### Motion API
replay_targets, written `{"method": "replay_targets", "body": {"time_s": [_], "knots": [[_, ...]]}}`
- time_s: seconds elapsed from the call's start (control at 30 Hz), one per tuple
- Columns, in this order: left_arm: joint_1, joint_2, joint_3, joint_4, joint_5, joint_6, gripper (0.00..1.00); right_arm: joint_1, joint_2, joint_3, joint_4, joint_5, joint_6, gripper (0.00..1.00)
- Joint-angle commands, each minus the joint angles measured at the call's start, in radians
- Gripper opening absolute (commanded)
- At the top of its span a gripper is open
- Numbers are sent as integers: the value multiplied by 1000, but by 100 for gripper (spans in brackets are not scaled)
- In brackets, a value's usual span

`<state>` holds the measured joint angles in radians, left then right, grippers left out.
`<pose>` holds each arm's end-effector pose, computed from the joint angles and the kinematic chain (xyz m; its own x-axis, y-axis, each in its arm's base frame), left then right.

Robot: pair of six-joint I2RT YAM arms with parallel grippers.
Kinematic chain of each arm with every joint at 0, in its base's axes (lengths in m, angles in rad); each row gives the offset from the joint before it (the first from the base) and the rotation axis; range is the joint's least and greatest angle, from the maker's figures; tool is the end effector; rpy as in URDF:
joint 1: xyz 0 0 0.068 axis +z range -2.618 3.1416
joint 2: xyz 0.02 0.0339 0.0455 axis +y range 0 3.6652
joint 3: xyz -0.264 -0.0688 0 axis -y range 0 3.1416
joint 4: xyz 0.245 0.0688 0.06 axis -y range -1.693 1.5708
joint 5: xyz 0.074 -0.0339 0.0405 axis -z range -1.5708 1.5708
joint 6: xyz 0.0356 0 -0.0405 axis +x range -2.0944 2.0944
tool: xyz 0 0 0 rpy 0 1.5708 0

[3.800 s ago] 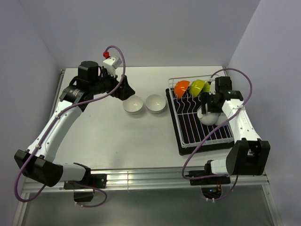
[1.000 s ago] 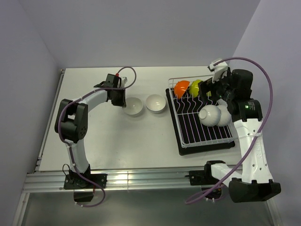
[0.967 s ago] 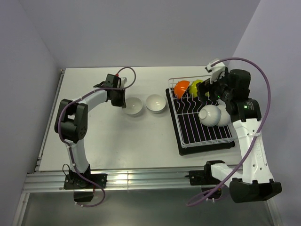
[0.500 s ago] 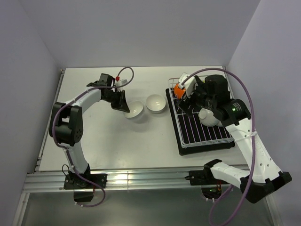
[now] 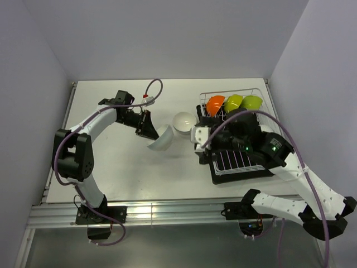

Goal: Load the bowls into the dish rack

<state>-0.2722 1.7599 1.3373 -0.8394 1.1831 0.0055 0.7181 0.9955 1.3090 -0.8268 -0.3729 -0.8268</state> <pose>0.3227 -0.1243 0.2437 -0.9156 0.2577 -0.3088 0.3777 0.2871 -0.8803 0.1302 0.1310 0.4150 0.3762 -0.5812 -0.7216 -0.8489 0.0958 -0.5198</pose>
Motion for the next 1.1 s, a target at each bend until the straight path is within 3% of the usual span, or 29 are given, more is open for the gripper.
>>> {"method": "replay_targets", "body": {"time_s": [0.0,0.33,0.57,0.77,0.9,1.07], "knots": [[-18,-63,-19,-63,176,54,0,130,-58,-63,138,43,-104,100],[-114,-106,-76,-43,153,33,0,346,-58,-163,250,72,-294,100],[-162,-96,-69,-41,164,24,0,444,-23,-229,328,183,-360,100],[-179,-80,-49,-53,171,30,0,488,18,-258,360,268,-382,100],[-185,-70,-47,-56,174,36,0,497,29,-323,485,353,-403,100],[-186,-62,-40,-69,179,44,0,497,40,-327,485,391,-445,98]]}}
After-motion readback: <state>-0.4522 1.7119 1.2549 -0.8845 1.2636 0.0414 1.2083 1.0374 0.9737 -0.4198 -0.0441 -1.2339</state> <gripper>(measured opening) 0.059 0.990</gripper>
